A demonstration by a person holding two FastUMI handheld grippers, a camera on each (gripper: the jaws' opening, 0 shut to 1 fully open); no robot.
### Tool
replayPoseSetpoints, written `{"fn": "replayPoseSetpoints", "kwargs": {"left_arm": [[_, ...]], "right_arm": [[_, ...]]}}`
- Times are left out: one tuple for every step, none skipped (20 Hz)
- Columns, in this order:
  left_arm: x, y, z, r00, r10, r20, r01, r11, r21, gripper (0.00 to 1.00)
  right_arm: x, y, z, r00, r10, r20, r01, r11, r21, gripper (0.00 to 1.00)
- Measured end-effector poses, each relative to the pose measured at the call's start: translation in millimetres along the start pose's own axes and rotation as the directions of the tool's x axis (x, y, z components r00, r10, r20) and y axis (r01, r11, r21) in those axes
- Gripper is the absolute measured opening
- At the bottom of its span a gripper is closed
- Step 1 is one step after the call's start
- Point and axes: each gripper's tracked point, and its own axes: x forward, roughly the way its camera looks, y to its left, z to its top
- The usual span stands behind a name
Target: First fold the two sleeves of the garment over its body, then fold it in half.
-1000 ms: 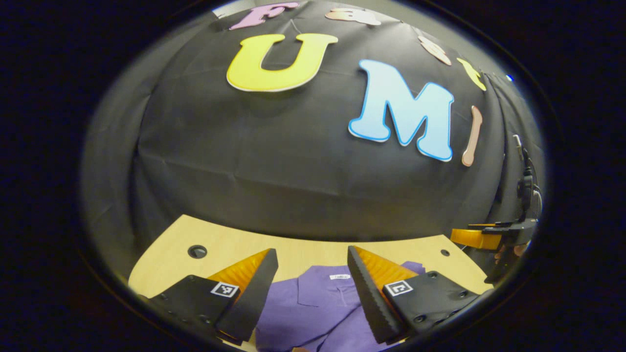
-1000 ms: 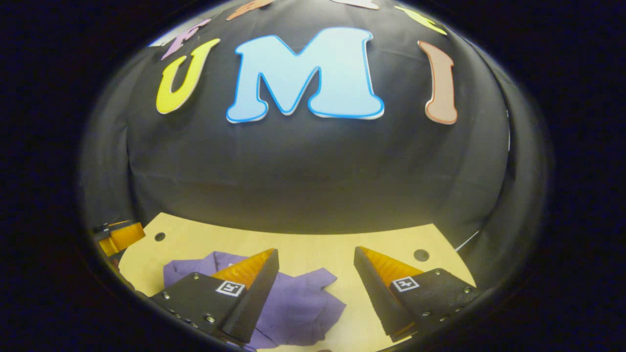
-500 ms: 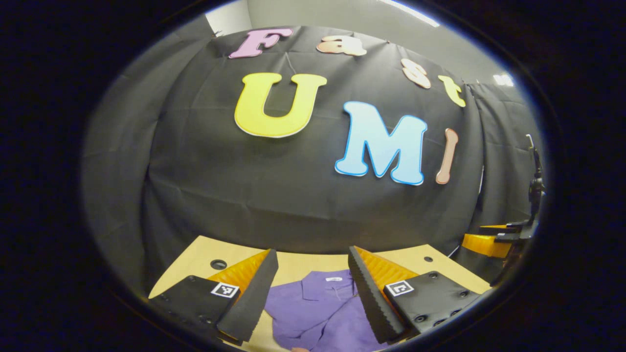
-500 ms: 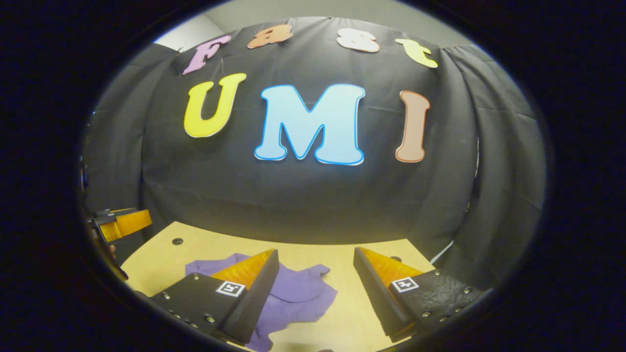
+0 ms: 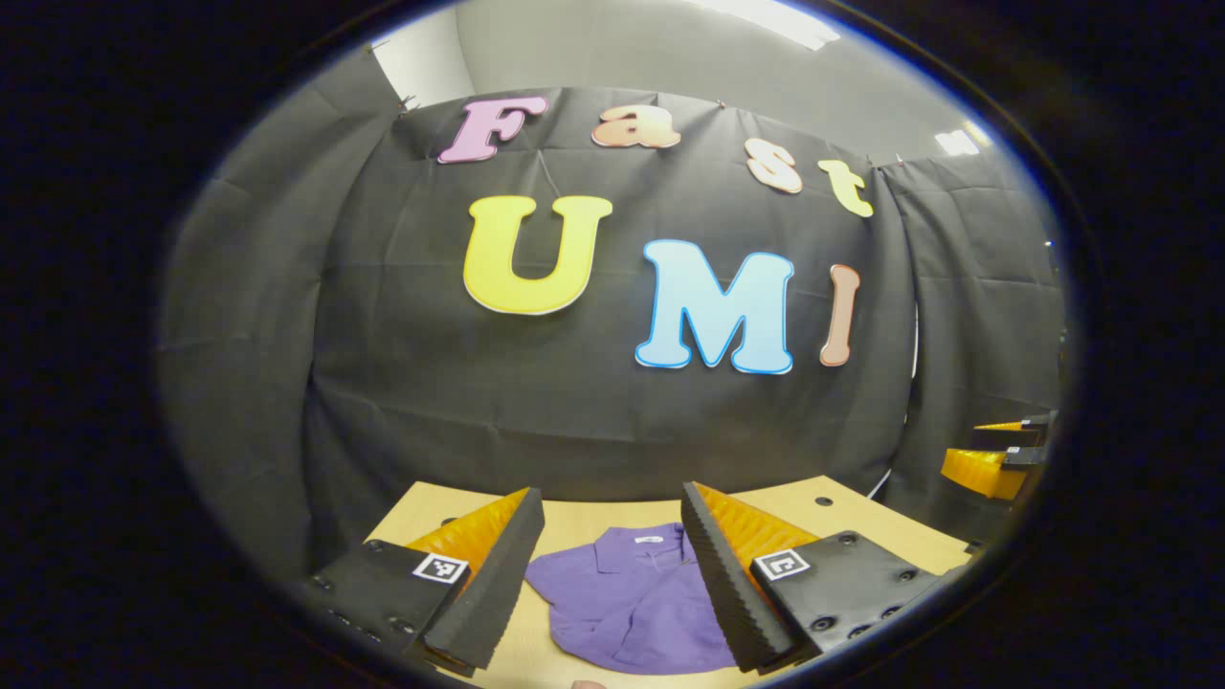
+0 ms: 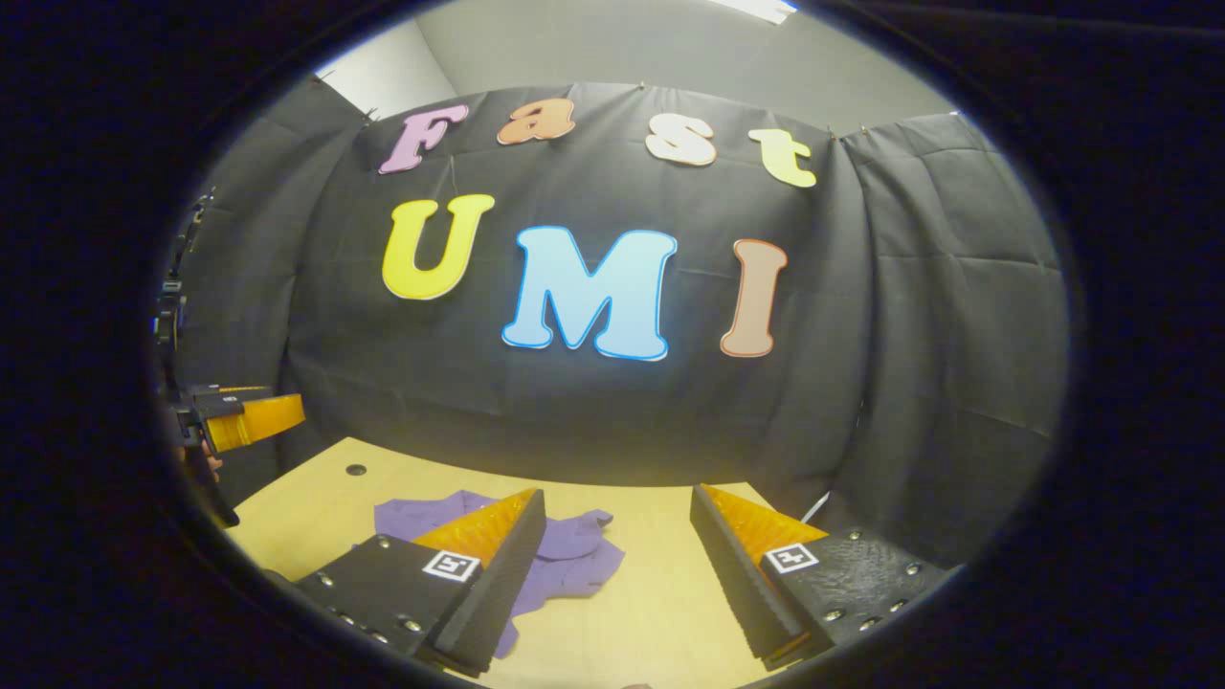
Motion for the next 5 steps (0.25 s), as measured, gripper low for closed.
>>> {"fn": "replayPoseSetpoints", "kwargs": {"left_arm": [[-5.7, -5.9, 3.6, 1.0, 0.007, 0.012, -0.007, 1.0, 0.003, 0.92], [-10.9, -10.2, 6.9, 1.0, 0.02, 0.023, -0.02, 1.0, 0.007, 0.92], [-14.6, -15.8, 7.7, 0.999, 0.027, 0.03, -0.028, 1.0, 0.01, 0.92], [-19.9, -22.7, 9.3, 0.999, 0.036, 0.039, -0.037, 0.999, 0.012, 0.92], [-23.1, -28.5, 10.1, 0.998, 0.048, 0.046, -0.048, 0.999, 0.014, 0.92]], "right_arm": [[-3.2, -3.2, 1.4, 1.0, 0.007, 0.013, -0.007, 1.0, -0.002, 0.92], [-5.6, -5.7, 2.5, 1.0, 0.015, 0.016, -0.015, 1.0, -0.005, 0.92], [-9.7, -7.6, 1.4, 0.999, 0.032, 0.019, -0.032, 0.999, -0.009, 0.92], [-13.4, -8.2, 3.1, 0.998, 0.053, 0.025, -0.053, 0.999, -0.012, 0.92], [-14.9, -11.2, 3.4, 0.997, 0.069, 0.033, -0.069, 0.998, -0.015, 0.93]]}}
